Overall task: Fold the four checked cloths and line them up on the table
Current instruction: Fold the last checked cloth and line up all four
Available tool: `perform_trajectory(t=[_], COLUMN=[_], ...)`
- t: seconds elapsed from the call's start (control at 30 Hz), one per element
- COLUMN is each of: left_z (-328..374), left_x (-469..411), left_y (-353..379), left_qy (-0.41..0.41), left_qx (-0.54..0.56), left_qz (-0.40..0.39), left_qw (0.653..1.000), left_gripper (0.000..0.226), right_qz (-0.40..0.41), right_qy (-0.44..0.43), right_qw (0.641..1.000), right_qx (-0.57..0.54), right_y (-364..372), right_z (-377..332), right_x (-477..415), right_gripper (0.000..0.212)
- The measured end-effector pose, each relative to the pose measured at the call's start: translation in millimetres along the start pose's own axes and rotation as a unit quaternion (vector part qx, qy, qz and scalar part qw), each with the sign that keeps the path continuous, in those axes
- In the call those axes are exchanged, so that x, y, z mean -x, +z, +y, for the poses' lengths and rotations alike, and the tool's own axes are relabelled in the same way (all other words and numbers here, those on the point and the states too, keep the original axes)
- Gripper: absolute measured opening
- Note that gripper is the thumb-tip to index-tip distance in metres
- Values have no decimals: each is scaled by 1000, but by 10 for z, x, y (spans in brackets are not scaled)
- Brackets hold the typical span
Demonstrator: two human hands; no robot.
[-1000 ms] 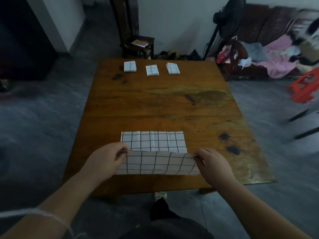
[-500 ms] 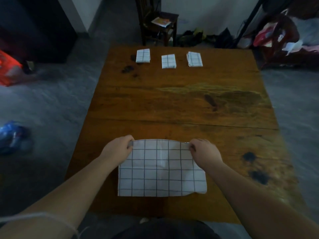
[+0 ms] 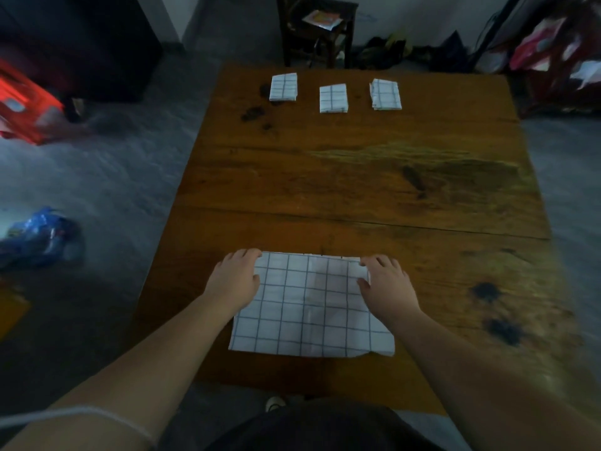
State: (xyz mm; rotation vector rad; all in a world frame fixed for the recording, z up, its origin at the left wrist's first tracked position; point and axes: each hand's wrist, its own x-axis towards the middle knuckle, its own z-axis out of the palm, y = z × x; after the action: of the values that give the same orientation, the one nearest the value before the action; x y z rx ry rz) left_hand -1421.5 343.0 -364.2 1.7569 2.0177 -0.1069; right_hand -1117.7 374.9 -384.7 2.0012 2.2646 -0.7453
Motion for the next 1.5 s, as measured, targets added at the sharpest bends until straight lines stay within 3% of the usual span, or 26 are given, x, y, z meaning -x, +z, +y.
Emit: perform_trajectory(t=[0.2, 0.4, 0.57, 0.8, 0.93, 1.2, 1.27, 1.37, 1.5], left_z=[34, -138, -160, -126, -95, 169, 276, 441, 584], left_x=[647, 1262, 1472, 1458, 1435, 1477, 1478, 1468, 1369], left_y=[310, 841, 1132, 1271, 1247, 1292, 1305, 1297, 1318], left_qy=[84, 159, 172, 133, 112, 76, 76, 101, 146], left_qx=[29, 35, -6, -50, -46, -85, -92, -78, -82], left_qz=[-30, -27, -49, -106, -99, -73, -47, -29, -47], left_qw=[996, 986, 984, 984, 988, 991, 992, 991, 985], left_gripper=[47, 54, 63, 71, 68, 70, 69, 67, 70], right_qz=[32, 63, 53, 63, 16, 24, 40, 19, -44], right_qy=[93, 241, 232, 217, 220, 232, 195, 29, -164], right_qw=[986, 924, 912, 910, 922, 932, 952, 993, 985], right_qx=[-131, -288, -333, -348, -319, -276, -231, -116, 10], right_y=[187, 548, 763, 752, 721, 494, 445, 460, 672], right_z=[121, 240, 241, 267, 368, 543, 520, 358, -29], right_x=[662, 1410, 1589, 1313, 1225, 1166, 1201, 1294, 1353], right_gripper=[42, 49, 59, 48, 48, 53, 52, 50, 59])
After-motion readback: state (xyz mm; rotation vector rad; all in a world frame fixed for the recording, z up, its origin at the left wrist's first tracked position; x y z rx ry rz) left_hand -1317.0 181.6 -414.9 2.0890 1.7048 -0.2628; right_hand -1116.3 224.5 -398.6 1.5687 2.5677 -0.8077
